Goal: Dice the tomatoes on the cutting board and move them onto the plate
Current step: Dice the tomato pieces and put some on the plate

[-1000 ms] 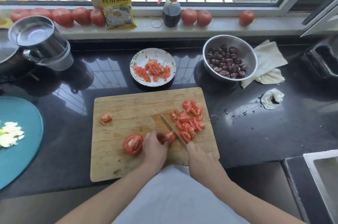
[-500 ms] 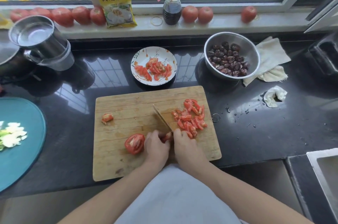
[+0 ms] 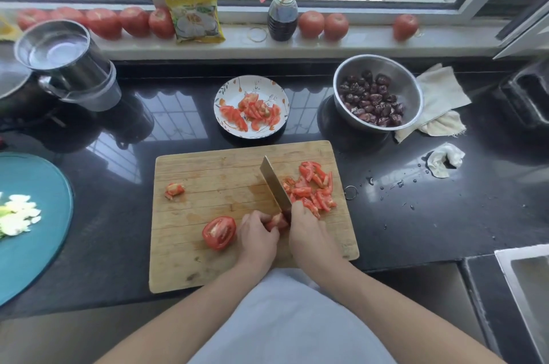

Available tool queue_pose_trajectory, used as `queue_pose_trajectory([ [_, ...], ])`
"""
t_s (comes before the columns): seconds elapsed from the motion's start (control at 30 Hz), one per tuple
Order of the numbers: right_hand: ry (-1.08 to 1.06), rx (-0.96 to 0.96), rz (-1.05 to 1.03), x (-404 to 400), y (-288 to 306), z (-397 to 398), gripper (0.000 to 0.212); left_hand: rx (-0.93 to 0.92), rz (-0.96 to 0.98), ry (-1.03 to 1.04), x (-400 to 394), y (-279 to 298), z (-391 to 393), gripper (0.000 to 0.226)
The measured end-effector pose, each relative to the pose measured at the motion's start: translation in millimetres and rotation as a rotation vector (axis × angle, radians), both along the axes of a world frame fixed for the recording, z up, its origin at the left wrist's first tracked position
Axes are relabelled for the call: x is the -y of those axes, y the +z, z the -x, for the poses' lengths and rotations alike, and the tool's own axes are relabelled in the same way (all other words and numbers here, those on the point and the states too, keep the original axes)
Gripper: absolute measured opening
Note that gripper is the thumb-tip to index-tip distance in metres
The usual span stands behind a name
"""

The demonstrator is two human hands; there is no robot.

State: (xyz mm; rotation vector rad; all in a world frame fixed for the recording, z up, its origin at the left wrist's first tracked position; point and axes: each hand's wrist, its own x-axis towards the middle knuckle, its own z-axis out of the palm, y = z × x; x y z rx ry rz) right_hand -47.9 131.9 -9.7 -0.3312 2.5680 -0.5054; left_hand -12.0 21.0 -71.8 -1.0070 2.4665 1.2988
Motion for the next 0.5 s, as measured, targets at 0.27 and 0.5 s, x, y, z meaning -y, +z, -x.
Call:
queue_pose_trajectory([
  [0.27,-0.034,0.034,-0.05,-18.2,-2.8,-10.4,0.025,0.013,-0.037,0.012,1.7,-1.2,-1.5,0.018],
  [0.5,0.005,-0.005,-0.084,-20.7,-7.0,-14.7,0.022,0.038,-0.129,0.006,-3.5,2.6,13.9,0.04],
])
